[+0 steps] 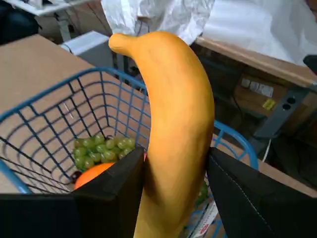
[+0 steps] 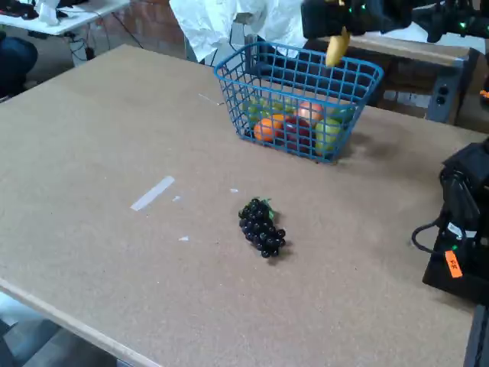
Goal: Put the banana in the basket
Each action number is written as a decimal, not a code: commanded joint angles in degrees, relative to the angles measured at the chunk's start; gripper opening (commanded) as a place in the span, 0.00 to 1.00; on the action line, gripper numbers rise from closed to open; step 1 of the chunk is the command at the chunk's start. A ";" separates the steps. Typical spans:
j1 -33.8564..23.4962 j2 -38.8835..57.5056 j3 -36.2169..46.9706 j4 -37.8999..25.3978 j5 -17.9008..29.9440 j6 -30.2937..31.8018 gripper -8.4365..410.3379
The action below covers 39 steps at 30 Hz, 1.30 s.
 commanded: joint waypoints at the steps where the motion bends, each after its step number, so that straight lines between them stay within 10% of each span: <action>1: -5.46 9.42 -0.26 4.42 -5.42 0.24 0.02; 26: -7.58 25.75 -0.26 16.76 -10.23 1.62 0.04; 39: -8.92 25.75 -0.24 20.44 -16.87 2.05 0.51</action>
